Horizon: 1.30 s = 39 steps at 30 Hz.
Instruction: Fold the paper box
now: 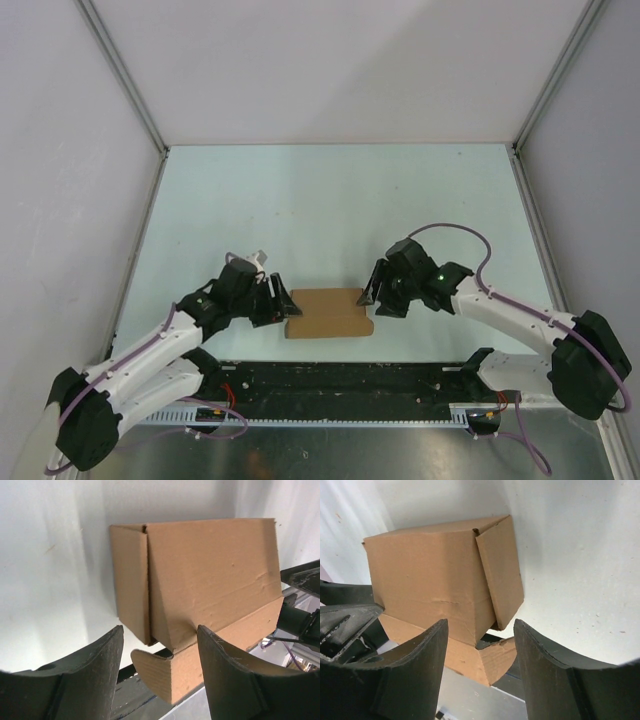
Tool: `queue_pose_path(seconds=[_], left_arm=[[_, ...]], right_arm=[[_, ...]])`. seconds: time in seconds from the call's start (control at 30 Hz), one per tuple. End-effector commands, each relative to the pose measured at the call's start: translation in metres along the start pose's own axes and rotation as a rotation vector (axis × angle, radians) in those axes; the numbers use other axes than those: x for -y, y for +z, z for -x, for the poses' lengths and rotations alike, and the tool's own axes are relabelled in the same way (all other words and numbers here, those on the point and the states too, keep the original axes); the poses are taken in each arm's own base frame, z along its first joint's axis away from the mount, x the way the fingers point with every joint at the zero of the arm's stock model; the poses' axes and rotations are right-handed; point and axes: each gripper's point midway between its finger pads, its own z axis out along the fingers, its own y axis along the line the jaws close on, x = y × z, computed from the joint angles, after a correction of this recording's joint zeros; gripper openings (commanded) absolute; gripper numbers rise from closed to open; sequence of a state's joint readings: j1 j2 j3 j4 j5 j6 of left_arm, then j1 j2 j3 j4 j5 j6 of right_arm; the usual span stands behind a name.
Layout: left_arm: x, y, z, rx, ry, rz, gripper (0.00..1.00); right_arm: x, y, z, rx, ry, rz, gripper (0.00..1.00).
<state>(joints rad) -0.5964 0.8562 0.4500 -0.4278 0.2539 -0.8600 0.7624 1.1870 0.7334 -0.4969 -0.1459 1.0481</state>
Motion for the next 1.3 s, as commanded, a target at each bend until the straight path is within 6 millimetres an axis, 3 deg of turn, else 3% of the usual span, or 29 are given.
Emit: queue_pose_path(seconds=[0.0,0.27,0.63,0.83,1.27], left_arm=[[-0.003,0.004,0.000,0.028,-0.025,-0.002,0.65],[-0.011,0.008,-0.002,0.051,-0.032,0.005,0.65],[-0.031,0.020,-0.011,0.036,-0.018,0.059,0.64],[-0.041,0.024,-0.014,0.031,-0.005,0.088,0.64],[-0.044,0.023,-0.015,0.049,0.018,0.085,0.67]], right_arm=[[0.007,0.007,-0.006,-0.010,-0.063,-0.001,0.61],[0.007,0.020,-0.011,0.026,-0.121,0.021,0.62],[0.032,0.031,-0.009,0.064,-0.140,-0.078,0.58],[0.034,0.037,-0.014,0.048,-0.160,-0.093,0.58],[0.037,0.040,-0.015,0.086,-0.199,-0.122,0.59]])
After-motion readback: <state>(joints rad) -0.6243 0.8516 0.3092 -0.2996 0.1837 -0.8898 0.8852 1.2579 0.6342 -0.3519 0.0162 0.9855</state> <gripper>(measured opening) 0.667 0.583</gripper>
